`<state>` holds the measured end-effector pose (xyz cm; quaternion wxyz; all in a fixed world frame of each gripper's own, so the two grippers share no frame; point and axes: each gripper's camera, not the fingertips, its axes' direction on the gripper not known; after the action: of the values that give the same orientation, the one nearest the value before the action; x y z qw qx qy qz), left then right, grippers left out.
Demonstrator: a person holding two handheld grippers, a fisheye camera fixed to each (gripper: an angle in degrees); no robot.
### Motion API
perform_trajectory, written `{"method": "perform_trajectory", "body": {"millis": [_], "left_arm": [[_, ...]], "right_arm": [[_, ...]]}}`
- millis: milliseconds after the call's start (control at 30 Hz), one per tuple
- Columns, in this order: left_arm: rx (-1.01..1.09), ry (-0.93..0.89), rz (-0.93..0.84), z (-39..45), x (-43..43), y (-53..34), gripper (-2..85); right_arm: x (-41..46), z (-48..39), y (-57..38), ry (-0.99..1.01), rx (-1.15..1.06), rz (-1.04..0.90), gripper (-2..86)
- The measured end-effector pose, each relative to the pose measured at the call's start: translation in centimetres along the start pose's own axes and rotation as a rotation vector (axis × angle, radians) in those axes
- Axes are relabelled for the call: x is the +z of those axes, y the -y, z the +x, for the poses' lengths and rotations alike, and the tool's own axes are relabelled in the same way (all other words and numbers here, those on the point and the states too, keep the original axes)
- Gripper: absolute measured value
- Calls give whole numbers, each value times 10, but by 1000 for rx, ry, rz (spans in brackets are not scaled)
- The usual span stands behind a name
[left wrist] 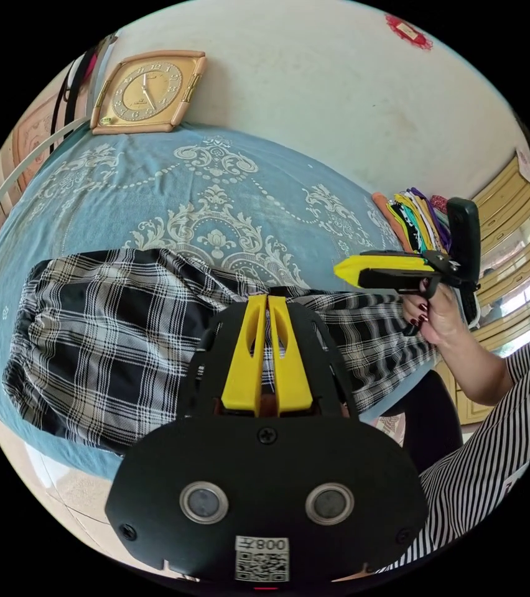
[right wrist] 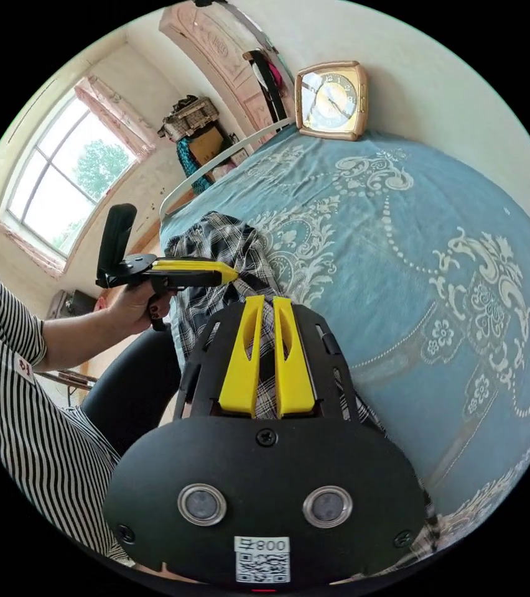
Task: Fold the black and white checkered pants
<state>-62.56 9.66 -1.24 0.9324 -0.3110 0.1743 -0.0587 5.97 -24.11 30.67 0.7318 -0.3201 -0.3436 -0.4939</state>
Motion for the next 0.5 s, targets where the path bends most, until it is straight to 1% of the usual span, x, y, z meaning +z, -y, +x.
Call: {"method": "perform_trajectory", "body": {"millis": [133,233,367,500], "left_arm": [[-16,-21,21,-13,1,-2,4],[-19,-28,31,-20,3,-3,4],[-15,-39,37,-28,9,-2,4],[-23,-51,43,-34,15,0,3]], "right_arm": [[20,-21,41,-38,-162,-116,59],[23,-36,54,-67,-253,-153,64],[14,-43,71,-18,-285,-175,62],[3,-51,88,-10,-316,-205,32]]}}
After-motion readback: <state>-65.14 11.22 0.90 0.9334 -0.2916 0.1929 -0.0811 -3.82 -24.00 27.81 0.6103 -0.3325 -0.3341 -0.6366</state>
